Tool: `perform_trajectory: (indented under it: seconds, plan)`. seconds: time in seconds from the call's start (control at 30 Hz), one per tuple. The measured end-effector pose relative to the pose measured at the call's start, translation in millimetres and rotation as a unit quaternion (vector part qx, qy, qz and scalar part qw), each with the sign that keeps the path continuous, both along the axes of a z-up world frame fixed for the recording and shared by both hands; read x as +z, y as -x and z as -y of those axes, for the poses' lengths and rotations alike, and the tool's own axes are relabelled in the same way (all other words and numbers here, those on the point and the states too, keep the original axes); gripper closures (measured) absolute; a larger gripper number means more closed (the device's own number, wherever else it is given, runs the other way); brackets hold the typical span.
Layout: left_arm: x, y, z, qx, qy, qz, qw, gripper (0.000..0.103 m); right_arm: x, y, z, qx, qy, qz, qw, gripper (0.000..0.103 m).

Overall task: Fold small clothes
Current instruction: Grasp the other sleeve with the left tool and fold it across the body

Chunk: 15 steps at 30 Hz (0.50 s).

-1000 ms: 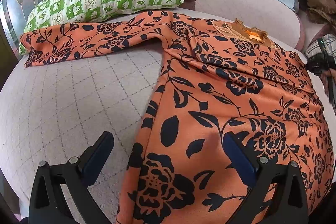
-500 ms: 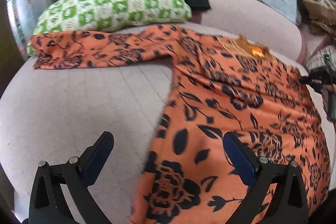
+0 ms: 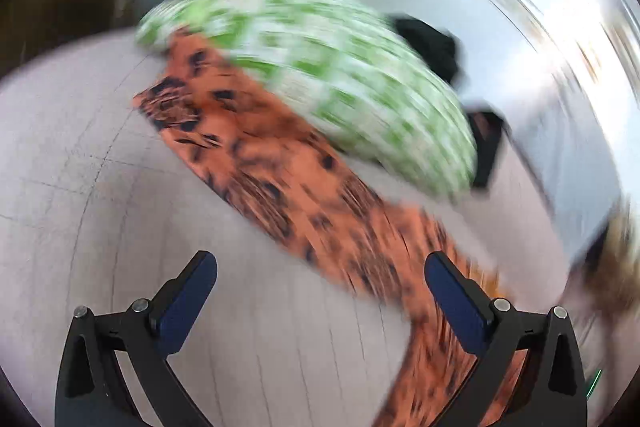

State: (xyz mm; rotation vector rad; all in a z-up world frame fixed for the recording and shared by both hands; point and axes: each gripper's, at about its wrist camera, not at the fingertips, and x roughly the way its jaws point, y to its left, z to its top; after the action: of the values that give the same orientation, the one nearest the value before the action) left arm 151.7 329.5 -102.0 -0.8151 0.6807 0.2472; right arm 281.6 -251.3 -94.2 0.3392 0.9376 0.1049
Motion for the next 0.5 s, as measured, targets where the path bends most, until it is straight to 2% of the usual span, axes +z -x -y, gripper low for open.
perform_trajectory:
  seconds: [0.07,0.17,0.2,0.27,0.37,0.4,0.43,0.47,0.5]
  plan:
    - [-23.0,-18.7,-37.1,0.036,0.061,-0.007,0.9975,0.009,10.1,25.9,13.4,0.007,-0.006,0.005,1.000,0.024]
    - [-49.6,-38.2,-58.6,0.055,0.101,-0.035,0.9928,0.018,11.1,49.2,19.2,0.009,-0.018,-0.001,1.000,0.024]
    - [-54.6,-42.7,-61.1,0.058,0.103,-0.035,0.9924,0.018,15.4,60.7,24.0,0.008,-0.021,-0.006,1.000,0.024]
    - [-54.5,-47.3,-61.9,0.067,0.097,-0.028,0.9927,0.018,6.6,68.0,20.9,0.006,-0.022,-0.017,1.000,0.024]
    - [-58.2,-45.9,-66.7,0.091,0.119,-0.016,0.9886,0.018,-12.0,75.7,20.7,-0.006,-0.028,-0.030,0.999,0.024]
    - [-59.3,-47.8,-66.6,0.093,0.115,-0.017,0.9888,0.019,-17.6,75.6,19.7,-0.010,-0.033,-0.032,0.999,0.024]
    - [-59.6,-50.4,-68.1,0.097,0.107,-0.020,0.9893,0.028,-18.0,78.1,22.5,-0.014,-0.037,-0.033,0.999,0.024]
    - [-61.6,-52.1,-71.2,0.107,0.100,-0.029,0.9888,0.046,-20.9,77.7,22.5,-0.016,-0.040,-0.035,0.998,0.024]
    - [-64.0,-52.3,-73.7,0.121,0.095,-0.044,0.9872,0.059,-22.4,77.9,24.2,-0.021,-0.042,-0.035,0.998,0.024]
